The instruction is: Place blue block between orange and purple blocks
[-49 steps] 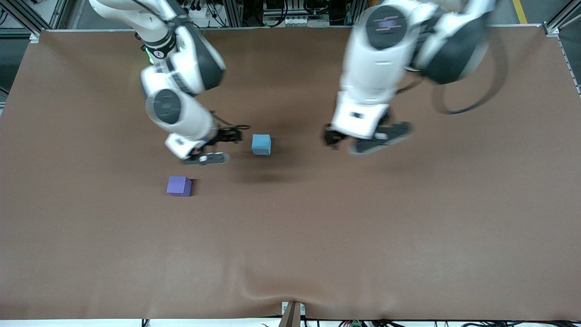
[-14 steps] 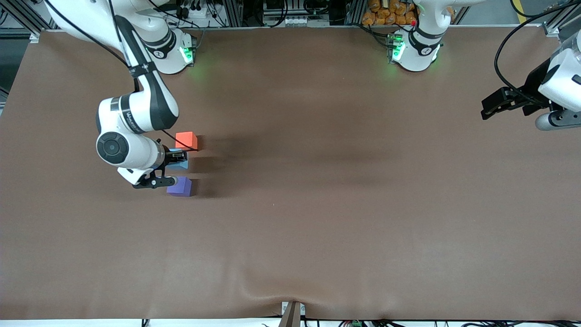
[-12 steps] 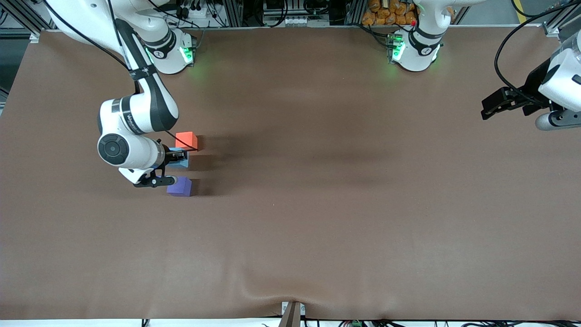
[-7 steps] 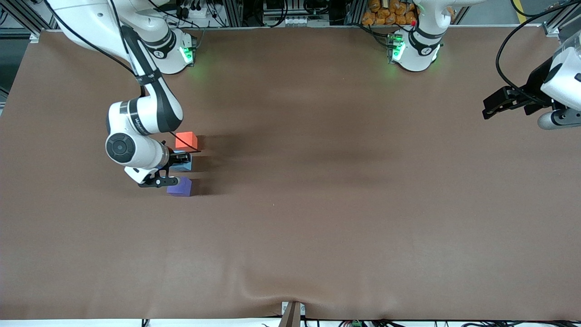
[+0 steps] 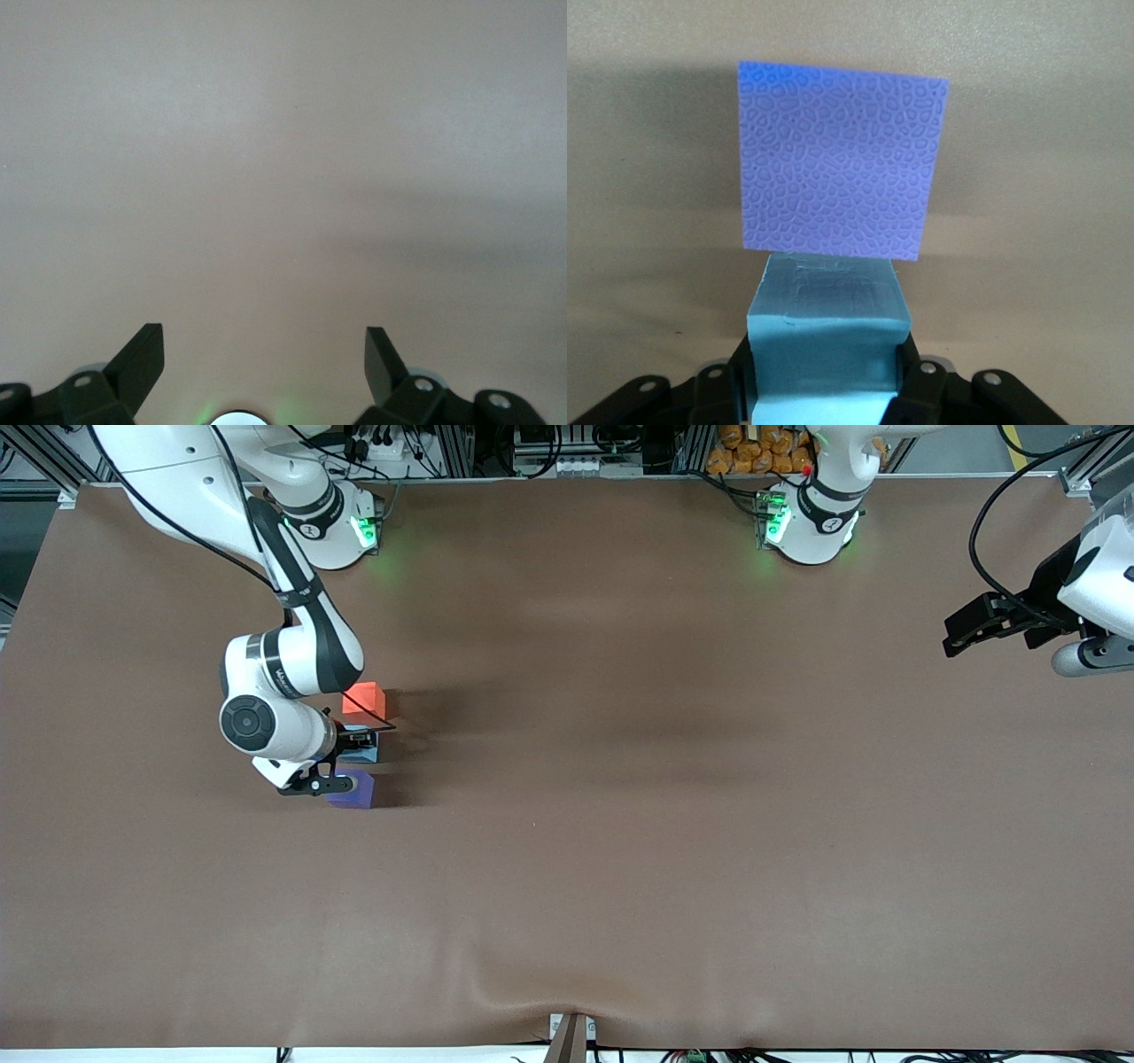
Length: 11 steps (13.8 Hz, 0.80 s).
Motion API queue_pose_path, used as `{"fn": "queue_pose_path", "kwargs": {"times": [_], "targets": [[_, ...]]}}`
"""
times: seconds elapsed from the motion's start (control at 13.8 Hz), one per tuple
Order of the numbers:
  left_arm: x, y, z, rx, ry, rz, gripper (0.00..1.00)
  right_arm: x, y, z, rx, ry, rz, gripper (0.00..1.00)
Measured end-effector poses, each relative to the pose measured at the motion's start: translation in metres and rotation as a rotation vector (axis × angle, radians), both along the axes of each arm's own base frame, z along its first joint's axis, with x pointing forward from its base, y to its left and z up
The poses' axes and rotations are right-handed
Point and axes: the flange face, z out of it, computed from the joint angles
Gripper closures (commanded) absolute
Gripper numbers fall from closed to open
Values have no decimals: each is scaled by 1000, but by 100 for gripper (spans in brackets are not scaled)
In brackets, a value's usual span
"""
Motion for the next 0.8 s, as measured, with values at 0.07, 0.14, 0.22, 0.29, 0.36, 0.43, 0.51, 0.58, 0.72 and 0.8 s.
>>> {"fn": "queue_pose_path", "kwargs": {"times": [0.07, 0.14, 0.22, 0.29, 0.36, 0.43, 0.51, 0.58, 0.72, 0.8], "targets": [[0, 0, 0, 0, -1, 0, 0, 0, 0, 0, 0, -1, 0, 0], [0, -1, 1, 0, -3, -1, 0, 1, 0, 1, 1, -3, 0, 0], [-1, -1, 2, 0, -5, -2, 0, 2, 1, 4, 2, -6, -1, 0], [-1, -1, 4, 0, -7, -2, 0, 4, 1, 12, 3, -7, -2, 0], [-2, -1, 5, 0, -9, -2, 0, 9, 0, 26, 5, -2, -5, 0], [-3, -1, 6, 0, -12, -2, 0, 15, -6, 46, 6, 9, -16, 0], [-3, -1, 7, 0, -13, -2, 0, 24, -16, 72, 10, 11, -35, 0], [-3, -1, 7, 0, -13, -2, 0, 34, -32, 102, 18, -10, -60, 0], [-3, -1, 7, 0, -12, -2, 0, 47, -67, 166, 38, -100, -104, 0], [-3, -1, 6, 0, -12, -2, 0, 46, -82, 199, 46, -151, -124, 0]]}}
